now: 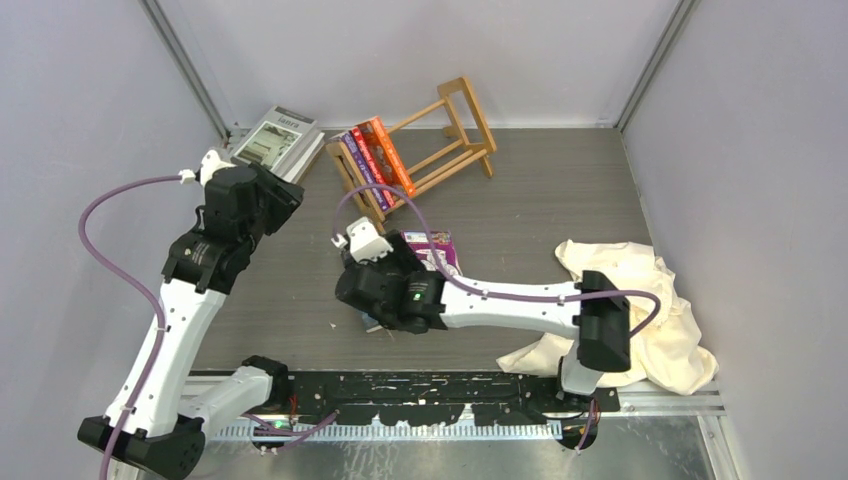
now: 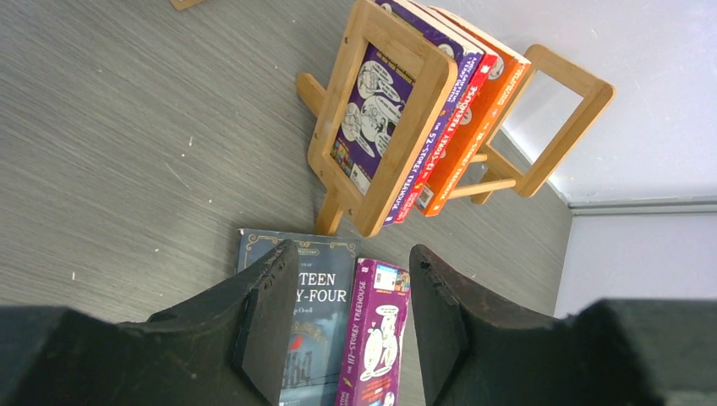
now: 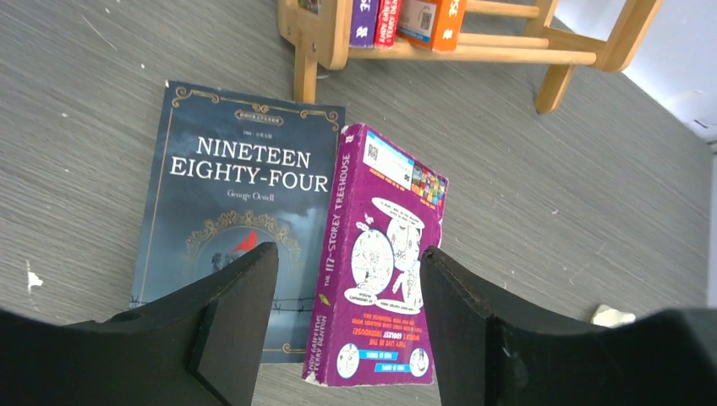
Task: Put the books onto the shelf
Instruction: Pick up the book from the center of the board.
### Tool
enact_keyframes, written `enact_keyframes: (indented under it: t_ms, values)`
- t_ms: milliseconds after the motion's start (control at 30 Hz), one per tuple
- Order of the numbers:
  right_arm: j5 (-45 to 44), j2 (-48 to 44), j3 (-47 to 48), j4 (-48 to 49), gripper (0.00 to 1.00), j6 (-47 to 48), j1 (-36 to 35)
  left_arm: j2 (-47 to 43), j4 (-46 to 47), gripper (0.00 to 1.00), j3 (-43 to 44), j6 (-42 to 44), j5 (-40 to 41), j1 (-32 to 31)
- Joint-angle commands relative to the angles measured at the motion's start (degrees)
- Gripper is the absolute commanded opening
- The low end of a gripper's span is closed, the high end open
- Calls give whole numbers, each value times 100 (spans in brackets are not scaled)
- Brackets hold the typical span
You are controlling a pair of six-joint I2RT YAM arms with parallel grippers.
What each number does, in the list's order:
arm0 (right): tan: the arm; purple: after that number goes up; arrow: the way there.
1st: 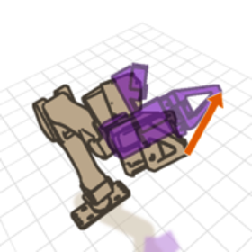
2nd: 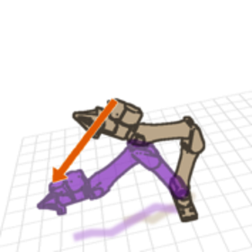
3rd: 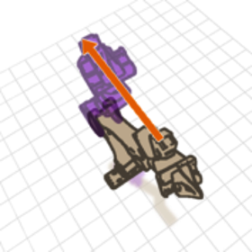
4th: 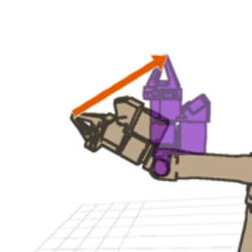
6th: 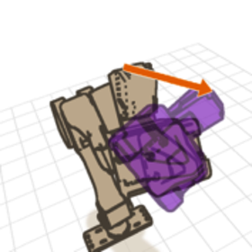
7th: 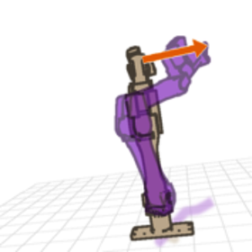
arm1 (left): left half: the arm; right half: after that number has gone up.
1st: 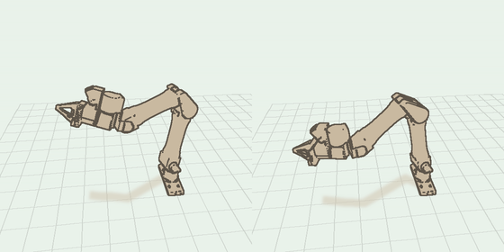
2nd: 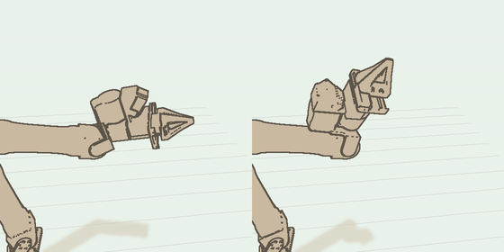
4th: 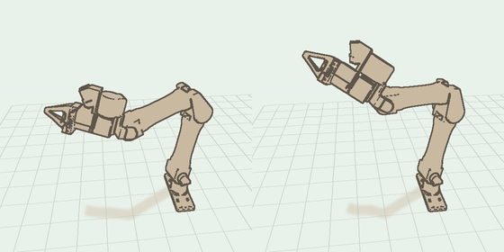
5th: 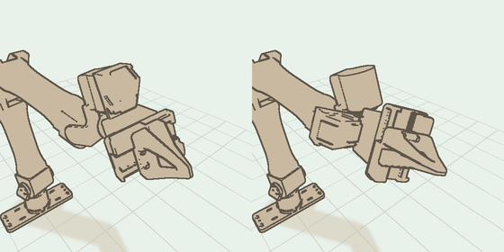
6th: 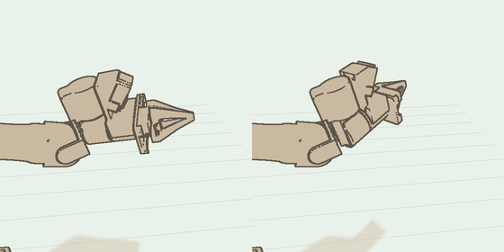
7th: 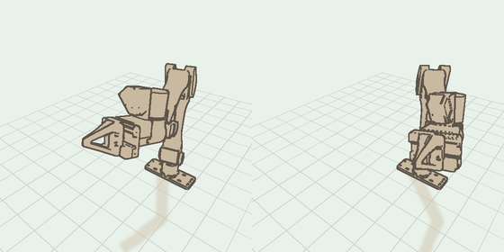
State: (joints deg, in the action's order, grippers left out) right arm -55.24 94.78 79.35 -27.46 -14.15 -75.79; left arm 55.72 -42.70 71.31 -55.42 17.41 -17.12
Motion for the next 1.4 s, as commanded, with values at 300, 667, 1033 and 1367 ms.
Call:
enact_keyframes:
  t_ms: [300, 667, 1033, 1367]
  values:
    - [-708, 1657, 1723, -2582, 71, -2070, -278, -186, -324, 53, 226, 134, -111, 33]
    - [-759, 2196, 1844, -3363, 73, -2852, -105, -168, -349, 56, 303, 148, -119, 34]
    - [-594, 2266, 1551, -3393, 74, -2986, 319, -122, -305, 57, 320, 67, -124, 34]
    - [-437, 2360, 1380, -3249, 73, -2903, 369, -48, -240, 57, 346, 33, -122, 33]
